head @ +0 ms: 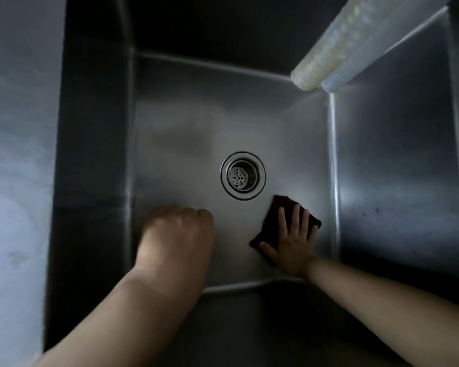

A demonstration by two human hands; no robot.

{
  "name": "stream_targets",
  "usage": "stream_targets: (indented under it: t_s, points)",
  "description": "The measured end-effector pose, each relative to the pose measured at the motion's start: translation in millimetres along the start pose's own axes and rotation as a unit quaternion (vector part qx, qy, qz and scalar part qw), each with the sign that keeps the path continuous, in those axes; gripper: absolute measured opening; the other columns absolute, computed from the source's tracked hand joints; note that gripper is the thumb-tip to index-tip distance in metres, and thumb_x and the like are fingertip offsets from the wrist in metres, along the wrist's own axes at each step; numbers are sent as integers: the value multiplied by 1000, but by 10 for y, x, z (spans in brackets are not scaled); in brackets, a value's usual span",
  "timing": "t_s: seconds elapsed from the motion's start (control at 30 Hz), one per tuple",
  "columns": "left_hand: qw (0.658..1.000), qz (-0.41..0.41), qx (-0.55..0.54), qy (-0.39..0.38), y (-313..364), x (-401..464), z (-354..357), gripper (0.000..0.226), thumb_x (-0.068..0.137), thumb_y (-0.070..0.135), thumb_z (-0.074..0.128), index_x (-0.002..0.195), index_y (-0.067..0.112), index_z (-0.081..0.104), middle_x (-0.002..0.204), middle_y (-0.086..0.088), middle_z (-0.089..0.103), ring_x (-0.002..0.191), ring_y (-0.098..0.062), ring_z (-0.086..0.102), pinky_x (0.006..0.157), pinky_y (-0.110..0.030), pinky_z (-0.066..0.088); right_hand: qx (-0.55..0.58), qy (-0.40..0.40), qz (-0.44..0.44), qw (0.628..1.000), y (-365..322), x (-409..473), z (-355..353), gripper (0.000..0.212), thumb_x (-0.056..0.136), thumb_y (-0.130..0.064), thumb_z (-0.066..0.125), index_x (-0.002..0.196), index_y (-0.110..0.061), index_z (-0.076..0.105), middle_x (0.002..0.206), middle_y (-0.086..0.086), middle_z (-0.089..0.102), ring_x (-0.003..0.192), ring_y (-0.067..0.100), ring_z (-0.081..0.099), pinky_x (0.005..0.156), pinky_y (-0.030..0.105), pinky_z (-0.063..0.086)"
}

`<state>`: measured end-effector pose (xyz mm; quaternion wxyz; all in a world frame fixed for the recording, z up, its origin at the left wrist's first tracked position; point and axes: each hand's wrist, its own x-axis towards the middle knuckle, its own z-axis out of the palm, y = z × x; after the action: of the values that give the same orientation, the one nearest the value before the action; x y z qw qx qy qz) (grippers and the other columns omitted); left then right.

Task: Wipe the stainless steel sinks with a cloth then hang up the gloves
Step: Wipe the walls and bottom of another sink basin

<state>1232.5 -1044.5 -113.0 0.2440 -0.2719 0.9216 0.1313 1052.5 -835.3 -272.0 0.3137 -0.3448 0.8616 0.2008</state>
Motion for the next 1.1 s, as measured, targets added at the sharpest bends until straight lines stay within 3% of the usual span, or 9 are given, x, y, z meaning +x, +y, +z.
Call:
stream_targets:
  t_s: [0.17,0.37,0.5,0.7,0.93,1.1]
  points:
    - [1000,1,-27,-13,12,-4,26,13,94,26,45,106,24,49,113,0,57,108,-23,54,82,-30,42,89,85,111,986,254,412,-296,96,83,-67,44,150,-23,-9,157,17,-15,142,35,-17,111,55,-11]
    - [999,-12,-46,-5,11,14,18,13,95,25,44,108,23,48,113,1,57,107,-23,54,79,-29,41,125,128,178,968,129,899,-621,92,86,-66,38,151,-21,-8,155,23,-14,142,39,-16,110,55,-13]
    - [999,-14,-44,-19,19,27,8,13,96,23,43,108,22,48,113,-3,55,106,-25,52,72,-30,34,104,162,125,973,15,1304,-1113,79,92,-59,34,151,-24,-6,156,19,-13,143,34,-17,111,53,-13]
    - [999,-16,-36,-18,13,70,46,16,96,17,38,109,16,47,113,-7,54,105,-29,50,75,-33,29,98,182,52,977,-622,1883,-1655,75,93,-60,29,150,-29,-7,157,14,-15,143,32,-17,111,55,-10]
    - [1000,-21,-16,2,-22,97,58,15,96,19,39,108,18,48,111,-5,55,104,-27,52,81,-35,37,32,259,-101,960,-1236,1921,-1661,72,92,-61,29,151,-29,3,158,16,-6,144,35,-11,110,58,-9]
    - [999,-35,-7,13,-38,111,72,14,95,23,40,106,19,49,110,-5,57,105,-27,51,84,-34,32,-49,268,-229,935,-1362,1731,-1509,71,92,-63,30,151,-32,8,159,15,-2,145,35,-8,111,58,-7]
